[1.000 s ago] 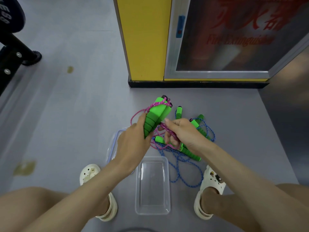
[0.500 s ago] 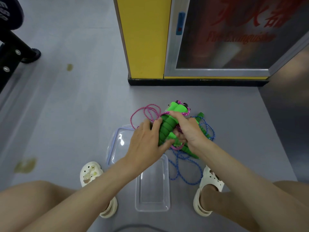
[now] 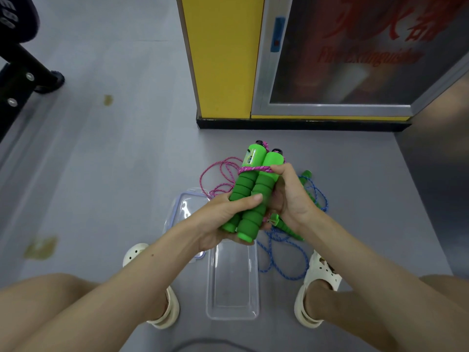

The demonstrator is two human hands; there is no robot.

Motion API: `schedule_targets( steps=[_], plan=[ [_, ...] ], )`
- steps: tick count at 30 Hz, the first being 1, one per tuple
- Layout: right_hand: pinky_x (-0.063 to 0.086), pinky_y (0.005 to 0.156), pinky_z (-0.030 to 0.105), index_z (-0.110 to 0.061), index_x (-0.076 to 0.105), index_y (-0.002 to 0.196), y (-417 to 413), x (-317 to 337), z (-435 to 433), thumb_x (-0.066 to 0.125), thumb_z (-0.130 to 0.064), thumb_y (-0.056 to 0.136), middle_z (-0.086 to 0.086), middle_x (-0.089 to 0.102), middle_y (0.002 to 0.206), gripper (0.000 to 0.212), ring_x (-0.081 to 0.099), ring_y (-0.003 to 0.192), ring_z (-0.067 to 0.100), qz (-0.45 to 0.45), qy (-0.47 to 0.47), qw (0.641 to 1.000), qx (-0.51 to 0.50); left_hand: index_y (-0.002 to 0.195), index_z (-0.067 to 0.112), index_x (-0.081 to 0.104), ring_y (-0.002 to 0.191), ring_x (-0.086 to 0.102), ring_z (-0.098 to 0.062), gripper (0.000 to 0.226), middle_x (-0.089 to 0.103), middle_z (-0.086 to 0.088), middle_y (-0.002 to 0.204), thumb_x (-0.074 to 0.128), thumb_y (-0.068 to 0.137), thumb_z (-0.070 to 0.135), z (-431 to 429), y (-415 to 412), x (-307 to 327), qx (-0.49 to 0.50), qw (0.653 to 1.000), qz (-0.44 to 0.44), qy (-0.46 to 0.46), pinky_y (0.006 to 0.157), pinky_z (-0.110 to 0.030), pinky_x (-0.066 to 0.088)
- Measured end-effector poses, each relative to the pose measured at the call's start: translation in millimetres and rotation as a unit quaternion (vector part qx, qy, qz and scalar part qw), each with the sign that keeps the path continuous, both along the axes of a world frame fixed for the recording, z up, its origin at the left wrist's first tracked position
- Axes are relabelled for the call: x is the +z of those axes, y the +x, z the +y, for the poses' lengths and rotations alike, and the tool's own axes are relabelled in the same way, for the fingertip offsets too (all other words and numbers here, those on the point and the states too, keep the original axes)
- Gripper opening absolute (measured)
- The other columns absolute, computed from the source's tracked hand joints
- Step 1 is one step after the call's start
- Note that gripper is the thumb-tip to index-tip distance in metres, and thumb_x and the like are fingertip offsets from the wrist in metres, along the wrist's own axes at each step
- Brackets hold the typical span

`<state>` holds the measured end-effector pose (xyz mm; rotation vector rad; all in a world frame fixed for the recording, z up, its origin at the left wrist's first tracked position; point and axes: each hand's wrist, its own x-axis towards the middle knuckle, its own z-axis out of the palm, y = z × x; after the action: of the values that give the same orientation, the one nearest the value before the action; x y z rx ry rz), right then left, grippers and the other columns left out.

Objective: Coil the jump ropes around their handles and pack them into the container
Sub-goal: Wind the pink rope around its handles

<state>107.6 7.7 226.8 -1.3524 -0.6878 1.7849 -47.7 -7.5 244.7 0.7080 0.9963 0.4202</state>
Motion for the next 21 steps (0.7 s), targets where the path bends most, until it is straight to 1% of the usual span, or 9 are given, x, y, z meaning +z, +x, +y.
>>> schedule_targets(
  steps=[2,3,5,7,9,12,16,18,21],
  plan=[
    [0.049,0.058,0.023,-0.002,0.056,0.126,2.6,-1.2,2.7,0.032,-0.040,0.092,0.021,0.065,0.114,0.056,0.060,0.086,0.023,0.029,-0.001,1.000,-0.006,0.113,0.012,0.061,0.100,0.068,-0.032,0.042,0.070,-0.013,0.110,0.067,0.077,0.033,0.7,-0.4,-0.7,0.009,1.000,-0.008,-0.007,0.063,-0.036,0.056],
    [0.048,0.060,0.025,0.000,0.054,0.127,3.0,-2.0,3.9,0.033,-0.042,0.090,0.024,0.062,0.115,0.059,0.057,0.089,0.026,0.030,0.001,1.000,-0.007,0.113,0.013,0.061,0.100,0.068,-0.033,0.041,0.070,-0.014,0.111,0.067,0.077,0.032,0.1,-0.2,-1.0,0.014,1.000,-0.012,-0.011,0.063,-0.036,0.056],
    [0.038,0.060,0.030,-0.002,0.056,0.122,2.2,-3.1,5.2,0.041,-0.050,0.079,0.025,0.055,0.105,0.066,0.048,0.081,0.027,0.012,0.003,1.000,-0.010,0.110,0.015,0.061,0.100,0.067,-0.034,0.037,0.070,-0.014,0.110,0.066,0.078,0.031,-1.2,0.6,-1.8,0.017,1.000,-0.020,-0.012,0.066,-0.038,0.056],
    [0.028,0.056,0.031,-0.011,0.055,0.111,0.7,-3.1,5.5,0.046,-0.055,0.069,0.017,0.046,0.100,0.062,0.036,0.068,0.022,0.000,0.010,1.000,-0.009,0.109,0.015,0.062,0.099,0.067,-0.034,0.034,0.070,-0.014,0.108,0.065,0.079,0.031,-1.3,0.8,-1.9,0.018,0.999,-0.028,-0.011,0.069,-0.039,0.057],
    [0.027,0.055,0.031,-0.015,0.053,0.105,-0.3,-3.1,5.3,0.045,-0.054,0.072,0.014,0.044,0.097,0.052,0.032,0.064,0.020,-0.010,0.015,1.000,-0.006,0.111,0.012,0.062,0.100,0.067,-0.036,0.035,0.071,-0.015,0.105,0.065,0.080,0.029,-0.5,0.3,-3.7,0.022,0.999,-0.024,-0.005,0.070,-0.040,0.057],
    [0.028,0.048,0.026,-0.016,0.055,0.095,-0.9,-1.1,6.5,0.042,-0.047,0.088,0.013,0.046,0.088,0.034,0.032,0.056,0.015,-0.060,0.020,0.998,-0.003,0.115,0.006,0.062,0.102,0.066,-0.039,0.037,0.070,-0.017,0.105,0.066,0.083,0.025,0.9,0.1,-7.7,0.040,0.999,-0.009,0.005,0.071,-0.040,0.056],
    [0.034,0.053,0.026,-0.005,0.062,0.091,1.5,1.4,6.8,0.043,-0.054,0.094,0.009,0.047,0.061,0.052,0.033,0.042,0.012,-0.147,0.018,0.988,0.043,0.116,0.006,0.063,0.098,0.068,-0.038,0.033,0.070,-0.018,0.108,0.066,0.086,0.020,3.0,-2.0,-12.7,0.066,0.997,0.034,0.035,0.070,-0.038,0.056],
    [0.037,0.055,0.025,-0.003,0.061,0.074,3.8,4.7,5.2,0.042,-0.060,0.092,0.004,0.048,0.051,0.062,0.035,0.041,0.012,-0.187,0.016,0.980,0.064,0.113,0.008,0.064,0.096,0.068,-0.038,0.031,0.071,-0.018,0.105,0.068,0.086,0.020,5.4,-4.1,-14.1,0.066,0.994,0.061,0.055,0.069,-0.037,0.056],
    [0.036,0.053,0.025,-0.009,0.053,0.057,7.3,9.0,4.1,0.041,-0.060,0.091,-0.004,0.047,0.040,0.062,0.035,0.037,0.008,-0.261,0.049,0.960,0.090,0.110,0.008,0.065,0.091,0.071,-0.033,0.027,0.072,-0.017,0.102,0.068,0.086,0.019,9.2,-6.5,-13.0,0.069,0.990,0.099,0.072,0.059,-0.030,0.054]
  ],
)
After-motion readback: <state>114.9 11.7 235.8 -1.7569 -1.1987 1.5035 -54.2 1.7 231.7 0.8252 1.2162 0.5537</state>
